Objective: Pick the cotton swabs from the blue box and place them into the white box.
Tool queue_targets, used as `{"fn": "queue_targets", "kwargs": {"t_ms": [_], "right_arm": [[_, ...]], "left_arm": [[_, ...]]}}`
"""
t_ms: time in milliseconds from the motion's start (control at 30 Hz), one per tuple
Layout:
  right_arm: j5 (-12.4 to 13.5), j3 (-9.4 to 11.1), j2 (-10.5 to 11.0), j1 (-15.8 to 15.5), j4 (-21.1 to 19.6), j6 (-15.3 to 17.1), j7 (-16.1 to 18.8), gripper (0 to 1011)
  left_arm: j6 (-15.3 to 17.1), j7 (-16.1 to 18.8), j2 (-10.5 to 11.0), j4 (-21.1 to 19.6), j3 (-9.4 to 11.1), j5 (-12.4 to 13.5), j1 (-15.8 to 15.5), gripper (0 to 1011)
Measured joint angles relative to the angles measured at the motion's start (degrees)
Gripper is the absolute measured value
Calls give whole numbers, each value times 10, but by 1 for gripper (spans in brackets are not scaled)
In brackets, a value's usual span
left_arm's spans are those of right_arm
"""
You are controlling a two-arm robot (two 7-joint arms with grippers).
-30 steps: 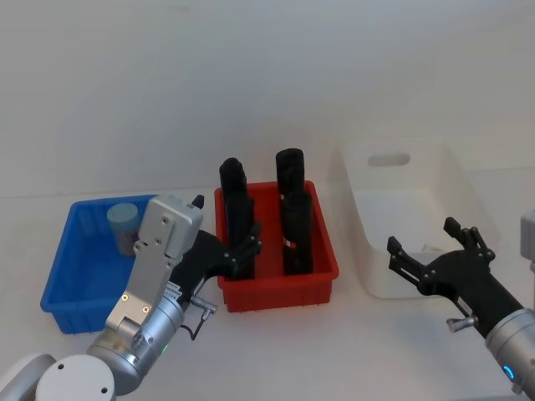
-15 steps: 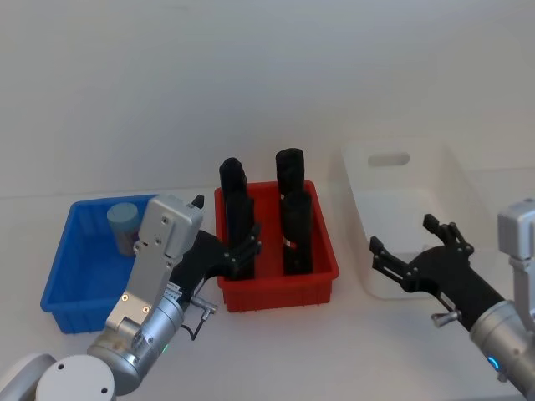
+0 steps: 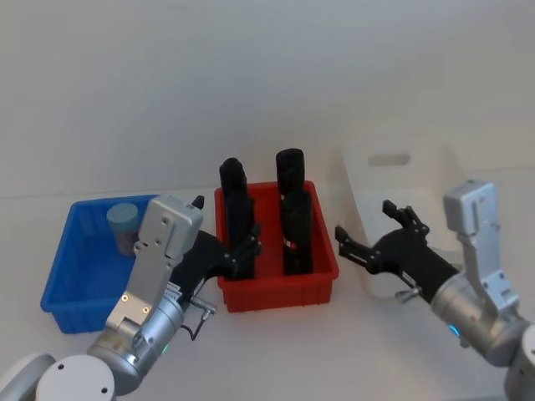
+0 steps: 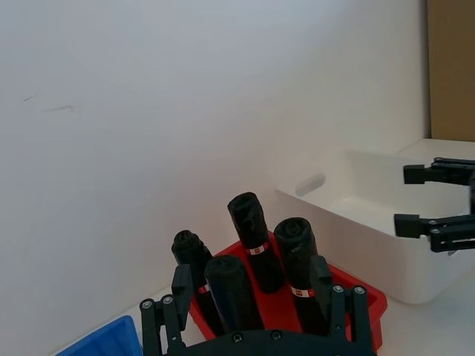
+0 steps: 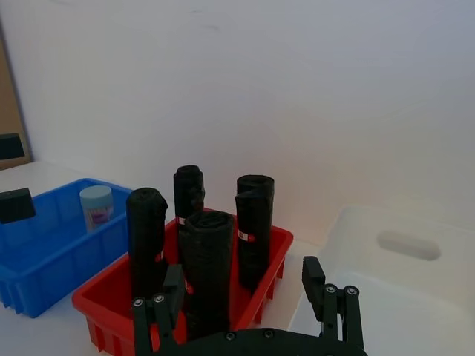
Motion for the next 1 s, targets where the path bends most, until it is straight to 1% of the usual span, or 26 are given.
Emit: {"fn": "queue_targets", "kwargs": {"t_ms": [33,133,167,200,233,367,433,533,600,633,667,700,733,767,800,867,933,1000], "right_arm": [[-5,-2,-7,14,20,-4,8,1002],[-11,-4,-15,33,47,-10,18,1002],[-16,-6,-20,45,64,-15,26,1002],[-17,-6,-23,51,72,-17,28,1001],[-21,-8,-29,65,89,-22,36,1001],[-28,-11,-39,88,127,-33,49,1001],[-35,-13,-49,114,167,-45,62,1001],[-39,-15,-57,131,194,-54,71,1002],[-43,-17,-65,150,226,-64,79,1001],[-44,-18,-67,156,235,-67,80,1001],[-46,-19,-72,168,257,-73,86,1002],[-46,-19,-72,168,257,-73,86,1001],[-48,-21,-76,179,275,-80,91,1002],[-49,-21,-79,185,285,-83,93,1001],[-50,-23,-83,196,305,-90,96,1002],[-51,-24,-87,206,322,-96,101,1002],[-52,-25,-94,221,351,-104,106,1002],[-53,-26,-97,230,367,-110,109,1001]], "left_arm": [[0,0,0,0,0,0,0,1003],[0,0,0,0,0,0,0,1003],[0,0,0,0,0,0,0,1003],[0,0,0,0,0,0,0,1003],[0,0,0,0,0,0,0,1003],[0,0,0,0,0,0,0,1003],[0,0,0,0,0,0,0,1003],[0,0,0,0,0,0,0,1003],[0,0,0,0,0,0,0,1003],[0,0,0,0,0,0,0,1003],[0,0,0,0,0,0,0,1003],[0,0,0,0,0,0,0,1003],[0,0,0,0,0,0,0,1003],[0,0,0,0,0,0,0,1003],[0,0,0,0,0,0,0,1003],[0,0,0,0,0,0,0,1003],[0,0,0,0,0,0,0,1003],[0,0,0,0,0,0,0,1003]]}}
